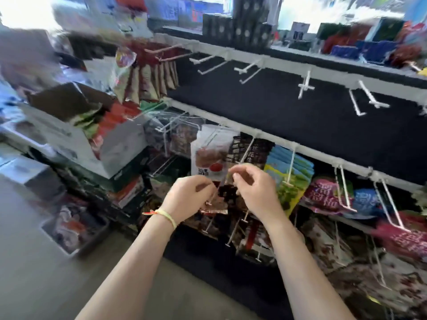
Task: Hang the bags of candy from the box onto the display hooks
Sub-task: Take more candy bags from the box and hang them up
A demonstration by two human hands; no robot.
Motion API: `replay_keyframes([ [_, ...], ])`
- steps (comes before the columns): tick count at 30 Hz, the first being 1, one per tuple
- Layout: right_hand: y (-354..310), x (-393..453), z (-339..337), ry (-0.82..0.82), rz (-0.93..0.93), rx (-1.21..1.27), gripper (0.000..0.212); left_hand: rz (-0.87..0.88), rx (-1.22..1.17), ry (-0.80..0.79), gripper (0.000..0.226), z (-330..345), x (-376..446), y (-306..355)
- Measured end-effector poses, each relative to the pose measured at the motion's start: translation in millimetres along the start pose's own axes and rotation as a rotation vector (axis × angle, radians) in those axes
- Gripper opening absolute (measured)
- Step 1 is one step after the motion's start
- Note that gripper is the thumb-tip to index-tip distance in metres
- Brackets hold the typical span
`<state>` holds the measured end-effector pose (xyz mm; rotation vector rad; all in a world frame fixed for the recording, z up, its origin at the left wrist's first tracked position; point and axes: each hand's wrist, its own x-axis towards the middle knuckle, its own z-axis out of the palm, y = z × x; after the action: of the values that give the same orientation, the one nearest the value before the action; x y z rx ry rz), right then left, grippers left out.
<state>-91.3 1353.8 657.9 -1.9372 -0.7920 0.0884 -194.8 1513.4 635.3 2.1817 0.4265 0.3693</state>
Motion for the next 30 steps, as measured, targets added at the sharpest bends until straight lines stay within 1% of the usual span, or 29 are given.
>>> replay_keyframes([
  [4,-12,55,70,-0.026,-0.044,0.051,0.018,-0.025,-0.002,0.094,0.013,-49,24,-55],
  [9,-23,135,170,-0.111,-0.04,0.158,0.013,-0.059,0.063,0.186,0.011,-119,84,-126],
  [12,-38,186,225,-0.217,0.014,0.257,0.017,-0.095,0.081,0.26,0.018,-171,129,-158],
  [13,-44,202,242,-0.269,0.022,0.278,0.018,-0.113,0.095,0.288,0.015,-189,144,-167],
  [14,-49,216,258,-0.326,0.023,0.284,0.018,-0.13,0.114,0.318,0.013,-206,160,-179],
  [16,-55,240,291,-0.427,0.014,0.245,0.015,-0.15,0.145,0.361,0.017,-238,187,-199],
  [17,-58,250,306,-0.466,0.011,0.211,0.017,-0.151,0.161,0.363,0.018,-253,199,-210],
  [19,-67,265,335,-0.538,-0.008,0.138,0.026,-0.155,0.203,0.329,0.021,-277,217,-229],
  [21,-82,278,361,-0.582,-0.029,0.101,0.033,-0.16,0.253,0.285,0.018,-301,235,-251],
  [23,-95,291,388,-0.567,-0.046,0.095,0.032,-0.16,0.301,0.26,0.016,-325,253,-273],
  [25,-103,307,416,-0.502,-0.048,0.056,0.031,-0.157,0.346,0.231,0.015,-349,273,-298],
  [28,-114,337,450,-0.453,0.056,-0.093,0.038,-0.17,0.393,0.131,0.016,-383,303,-335],
  [30,-122,356,468,-0.503,0.195,-0.227,0.058,-0.16,0.422,0.043,0.015,-401,321,-357],
])
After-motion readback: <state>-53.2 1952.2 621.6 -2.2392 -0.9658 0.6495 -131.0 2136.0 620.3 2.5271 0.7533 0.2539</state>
